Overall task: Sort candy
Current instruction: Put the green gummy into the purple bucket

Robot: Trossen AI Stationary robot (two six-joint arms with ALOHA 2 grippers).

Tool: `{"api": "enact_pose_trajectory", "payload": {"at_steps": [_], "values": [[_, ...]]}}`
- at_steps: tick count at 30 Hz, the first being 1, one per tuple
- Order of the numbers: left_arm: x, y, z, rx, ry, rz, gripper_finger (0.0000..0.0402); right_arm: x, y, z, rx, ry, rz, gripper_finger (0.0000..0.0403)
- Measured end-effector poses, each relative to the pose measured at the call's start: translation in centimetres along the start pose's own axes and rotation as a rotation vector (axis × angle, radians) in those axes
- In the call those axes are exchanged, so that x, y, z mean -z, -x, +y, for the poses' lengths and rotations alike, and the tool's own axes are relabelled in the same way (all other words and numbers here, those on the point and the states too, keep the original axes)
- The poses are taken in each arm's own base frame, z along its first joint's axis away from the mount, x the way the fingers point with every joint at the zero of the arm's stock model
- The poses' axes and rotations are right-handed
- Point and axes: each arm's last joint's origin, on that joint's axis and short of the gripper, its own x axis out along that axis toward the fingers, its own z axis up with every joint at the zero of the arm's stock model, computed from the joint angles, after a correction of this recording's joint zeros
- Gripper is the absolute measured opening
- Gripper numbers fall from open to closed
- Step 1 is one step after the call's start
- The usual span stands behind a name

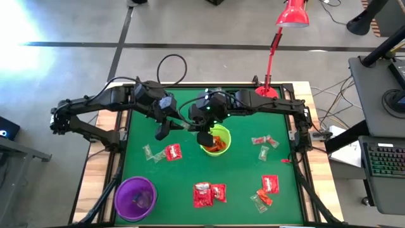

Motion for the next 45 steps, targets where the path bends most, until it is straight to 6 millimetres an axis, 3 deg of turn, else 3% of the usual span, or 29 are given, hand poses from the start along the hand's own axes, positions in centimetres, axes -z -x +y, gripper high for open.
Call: {"api": "enact_pose_trajectory", "payload": {"at_steps": [7,20,28,39,45], "values": [[-0.2,0.0,-0.1,0.030,-0.034,-0.017,0.0155,-0.1,-0.1,-0.1,0.011,-0.003,-0.006,0.0013],[-0.3,-0.3,-0.1,0.052,-0.074,-0.019,0.0008,0.0,-0.2,-0.1,0.026,-0.018,-0.005,0.0013],[-0.2,-0.3,-0.1,0.068,-0.076,-0.013,0.0009,0.0,-0.2,-0.1,0.026,-0.022,-0.006,0.0022],[0.5,-0.3,-0.1,0.071,-0.050,0.054,0.0004,0.0,-0.2,-0.1,0.025,-0.033,-0.003,0.0127],[2.0,0.5,-1.1,0.290,0.066,0.207,0.0004,-0.1,0.4,-0.1,0.028,-0.025,0.008,0.0150]]}}
